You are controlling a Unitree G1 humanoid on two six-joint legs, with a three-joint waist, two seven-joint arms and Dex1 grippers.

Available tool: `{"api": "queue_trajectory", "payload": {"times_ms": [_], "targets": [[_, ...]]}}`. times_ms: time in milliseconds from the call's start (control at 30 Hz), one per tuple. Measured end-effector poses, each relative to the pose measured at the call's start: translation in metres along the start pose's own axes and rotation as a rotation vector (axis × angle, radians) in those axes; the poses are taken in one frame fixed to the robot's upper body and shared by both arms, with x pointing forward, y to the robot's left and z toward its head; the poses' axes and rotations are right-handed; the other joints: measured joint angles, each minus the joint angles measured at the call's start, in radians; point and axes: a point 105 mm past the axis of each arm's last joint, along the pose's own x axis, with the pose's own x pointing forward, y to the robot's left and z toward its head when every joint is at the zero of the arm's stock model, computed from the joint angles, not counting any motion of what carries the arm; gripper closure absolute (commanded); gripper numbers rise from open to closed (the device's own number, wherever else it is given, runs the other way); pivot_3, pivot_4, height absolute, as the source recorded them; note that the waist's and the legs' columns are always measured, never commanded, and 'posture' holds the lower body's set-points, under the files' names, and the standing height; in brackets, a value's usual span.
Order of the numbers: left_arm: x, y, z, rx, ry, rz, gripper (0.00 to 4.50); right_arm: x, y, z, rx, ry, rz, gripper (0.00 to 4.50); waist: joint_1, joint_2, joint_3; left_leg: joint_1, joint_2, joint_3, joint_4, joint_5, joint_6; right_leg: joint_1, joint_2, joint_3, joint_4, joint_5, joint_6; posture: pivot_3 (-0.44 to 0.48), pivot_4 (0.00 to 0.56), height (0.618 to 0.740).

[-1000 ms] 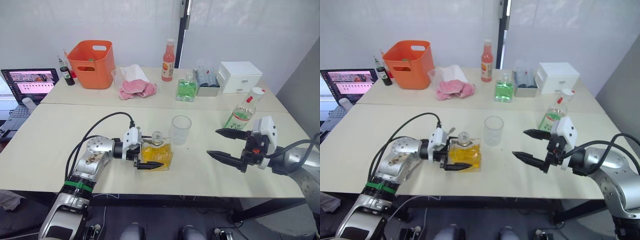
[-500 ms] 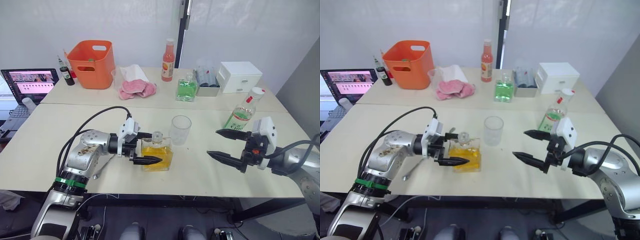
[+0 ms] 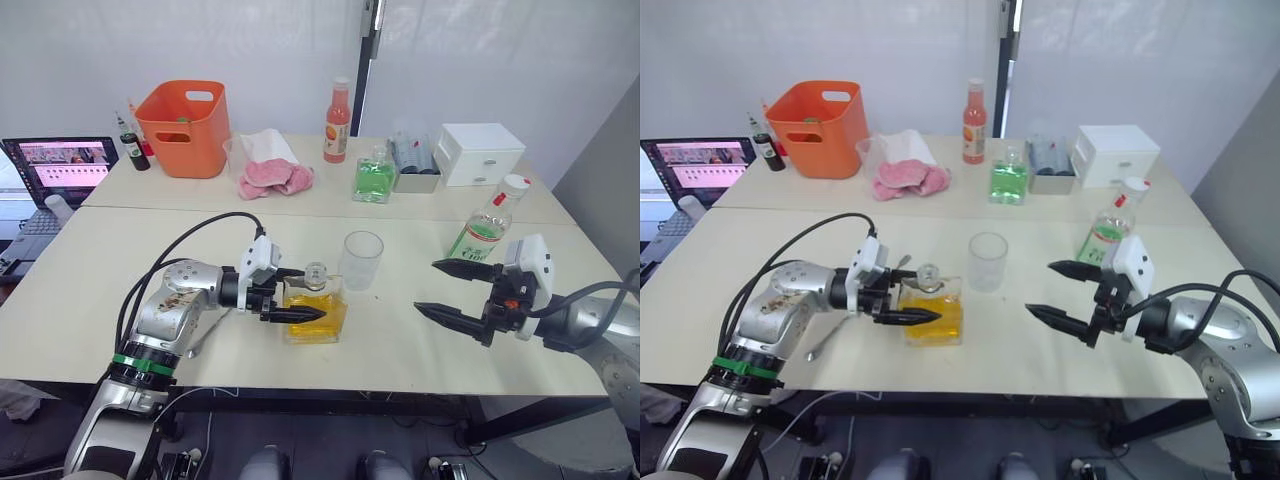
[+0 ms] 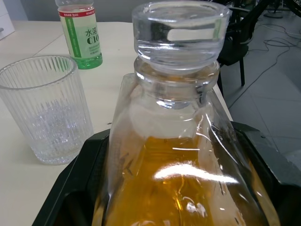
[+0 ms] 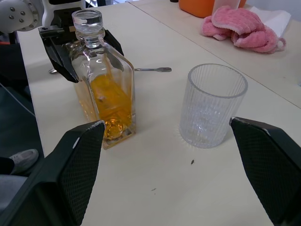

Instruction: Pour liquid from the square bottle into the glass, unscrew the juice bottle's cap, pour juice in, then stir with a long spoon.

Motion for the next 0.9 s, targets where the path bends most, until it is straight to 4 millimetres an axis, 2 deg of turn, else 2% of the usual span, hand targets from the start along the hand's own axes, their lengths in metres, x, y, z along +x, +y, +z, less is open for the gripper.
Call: {"api": "queue_trajectory", "payload": {"times_ms": [133, 233, 367, 533, 600, 900], "targets": [[0.0, 0.0, 0.0, 0.021, 0.0, -0.004, 1.66, 0.004, 0.004, 0.005, 0.005, -0.004, 0.017, 0.0, -0.001, 0.0, 0.0, 0.0, 0.0, 0.0, 0.0, 0.0, 0.0, 0.0, 0.0, 0.0, 0.0, 0.0, 0.0, 0.0, 0.15, 0.715], [0.001, 0.0, 0.0, 0.032, -0.001, -0.008, 1.66, 0.016, 0.012, 0.024, -0.012, -0.034, 0.069, 0.0, -0.002, 0.0, 0.0, 0.0, 0.0, 0.0, 0.0, 0.0, 0.0, 0.0, 0.0, 0.0, 0.0, 0.0, 0.0, 0.0, 0.15, 0.715], [0.001, 0.0, 0.0, 0.044, -0.002, -0.013, 1.66, 0.056, 0.028, 0.045, -0.032, -0.06, 0.131, 0.0, -0.004, 0.001, 0.0, 0.0, 0.001, 0.0, 0.0, 0.0, 0.0, -0.001, 0.0, 0.0, 0.001, 0.0, 0.0, 0.0, 0.15, 0.715], [0.003, -0.001, 0.001, 0.05, -0.009, -0.021, 1.66, 0.097, 0.047, 0.049, -0.023, -0.044, 0.198, 0.0, -0.001, 0.001, 0.0, -0.002, 0.0, -0.001, 0.0, 0.0, 0.0, -0.002, 0.0, 0.0, 0.0, 0.0, 0.0, 0.0, 0.15, 0.715], [0.004, -0.001, 0.001, 0.049, -0.01, -0.024, 1.66, 0.107, 0.053, 0.05, -0.029, -0.042, 0.225, 0.0, 0.001, 0.001, 0.0, -0.002, 0.0, -0.002, 0.0, 0.0, 0.0, -0.002, 0.0, -0.001, 0.0, 0.0, 0.0, 0.0, 0.15, 0.715], [0.004, -0.001, 0.0, 0.048, -0.011, -0.024, 1.66, 0.122, 0.049, 0.044, -0.002, -0.029, 0.232, 0.0, -0.002, 0.001, 0.0, -0.002, -0.001, -0.001, 0.001, 0.0, 0.0, -0.002, 0.0, -0.001, 0.0, 0.0, 0.0, 0.0, 0.15, 0.715]]}}
